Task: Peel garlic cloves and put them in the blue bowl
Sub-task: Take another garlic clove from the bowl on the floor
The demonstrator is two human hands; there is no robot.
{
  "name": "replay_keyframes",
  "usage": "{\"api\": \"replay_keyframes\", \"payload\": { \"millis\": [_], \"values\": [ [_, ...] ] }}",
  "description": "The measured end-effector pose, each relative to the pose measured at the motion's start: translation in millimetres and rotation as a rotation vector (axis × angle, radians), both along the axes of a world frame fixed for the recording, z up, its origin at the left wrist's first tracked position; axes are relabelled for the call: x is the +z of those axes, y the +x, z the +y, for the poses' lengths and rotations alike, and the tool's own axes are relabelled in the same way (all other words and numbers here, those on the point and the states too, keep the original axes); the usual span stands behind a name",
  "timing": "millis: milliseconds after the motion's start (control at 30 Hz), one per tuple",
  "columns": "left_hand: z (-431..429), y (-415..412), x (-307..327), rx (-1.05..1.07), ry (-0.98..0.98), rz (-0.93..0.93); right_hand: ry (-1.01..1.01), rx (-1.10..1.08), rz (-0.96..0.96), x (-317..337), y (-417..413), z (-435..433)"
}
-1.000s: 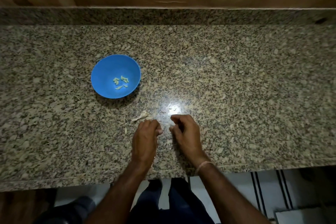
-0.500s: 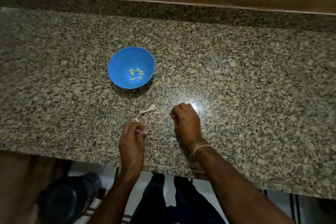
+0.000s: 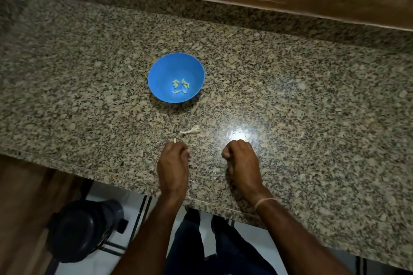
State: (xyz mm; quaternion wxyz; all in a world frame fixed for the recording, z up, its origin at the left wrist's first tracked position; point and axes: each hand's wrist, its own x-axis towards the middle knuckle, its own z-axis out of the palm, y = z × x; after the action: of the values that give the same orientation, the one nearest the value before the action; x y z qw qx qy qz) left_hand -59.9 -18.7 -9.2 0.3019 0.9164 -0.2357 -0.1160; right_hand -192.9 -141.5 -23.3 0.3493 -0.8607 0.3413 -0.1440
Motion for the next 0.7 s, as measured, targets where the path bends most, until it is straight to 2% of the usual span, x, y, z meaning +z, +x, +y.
{"api": "replay_keyframes", "payload": {
  "millis": [100, 167, 233, 433, 567, 700],
  "values": [
    [0, 1, -3, -0.024, 0.025, -0.008, 0.096, -0.055, -0.004, -3, 3, 4],
    [5, 0, -3, -0.020, -0.022, 0.007, 0.303, -0.141, -0.054, 3, 12, 8],
    [15, -1, 1, 0.033, -0.115, 0.060, 0.591, -0.200, -0.103, 14, 27, 15],
    [81, 15, 6, 0.308, -0.313, 0.129, 1.078, -0.065, -0.180, 28, 85, 77],
    [161, 38, 6, 0.541, -0.398, 0.168, 1.280, 0.097, -0.117, 36, 135, 151],
    [265, 50, 9, 0.750, -0.474, 0.117, 1.269, 0.249, 0.003, 38, 177, 249]
  ]
}}
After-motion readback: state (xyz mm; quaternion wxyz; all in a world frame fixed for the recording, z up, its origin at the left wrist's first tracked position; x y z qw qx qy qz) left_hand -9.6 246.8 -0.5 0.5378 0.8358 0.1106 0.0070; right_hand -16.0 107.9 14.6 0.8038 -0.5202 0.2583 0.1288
